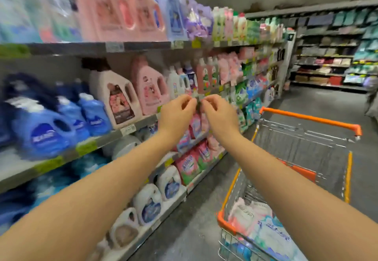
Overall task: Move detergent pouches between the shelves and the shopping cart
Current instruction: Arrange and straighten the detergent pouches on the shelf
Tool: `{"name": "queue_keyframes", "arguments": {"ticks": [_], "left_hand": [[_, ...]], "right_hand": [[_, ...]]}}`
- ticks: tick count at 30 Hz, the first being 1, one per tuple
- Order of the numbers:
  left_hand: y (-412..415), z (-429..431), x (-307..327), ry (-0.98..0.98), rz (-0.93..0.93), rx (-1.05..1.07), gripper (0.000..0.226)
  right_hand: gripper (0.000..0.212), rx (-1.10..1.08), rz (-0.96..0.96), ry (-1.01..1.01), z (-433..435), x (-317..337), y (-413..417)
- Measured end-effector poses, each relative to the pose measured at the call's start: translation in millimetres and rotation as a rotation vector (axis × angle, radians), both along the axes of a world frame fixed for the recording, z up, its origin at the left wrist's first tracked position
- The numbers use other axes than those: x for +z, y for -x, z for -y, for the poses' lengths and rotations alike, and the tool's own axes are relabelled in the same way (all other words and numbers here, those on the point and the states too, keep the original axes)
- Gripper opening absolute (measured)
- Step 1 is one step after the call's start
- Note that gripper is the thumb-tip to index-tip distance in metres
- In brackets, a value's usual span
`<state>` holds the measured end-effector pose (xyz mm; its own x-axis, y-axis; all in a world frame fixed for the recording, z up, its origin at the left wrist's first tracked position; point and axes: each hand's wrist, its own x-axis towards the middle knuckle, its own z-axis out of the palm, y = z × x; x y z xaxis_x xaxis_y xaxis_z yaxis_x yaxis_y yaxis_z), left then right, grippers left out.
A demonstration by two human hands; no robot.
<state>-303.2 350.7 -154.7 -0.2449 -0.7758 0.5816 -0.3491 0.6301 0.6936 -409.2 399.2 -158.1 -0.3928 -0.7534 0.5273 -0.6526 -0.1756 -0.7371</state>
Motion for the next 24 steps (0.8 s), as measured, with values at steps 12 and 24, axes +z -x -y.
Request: {"name": "queue_keyframes", "arguments": {"ticks": [12, 24], "left_hand": [[-360, 67, 116, 0.265, 0.086, 0.518, 0.019], [-598, 146, 197, 0.149, 0.466, 0.969, 0.027]], "right_hand": [[0.017, 0.457, -0.042, 0.223, 127, 102, -325], [0.021, 0.764, -0.305, 0.205, 266, 204, -534]]}}
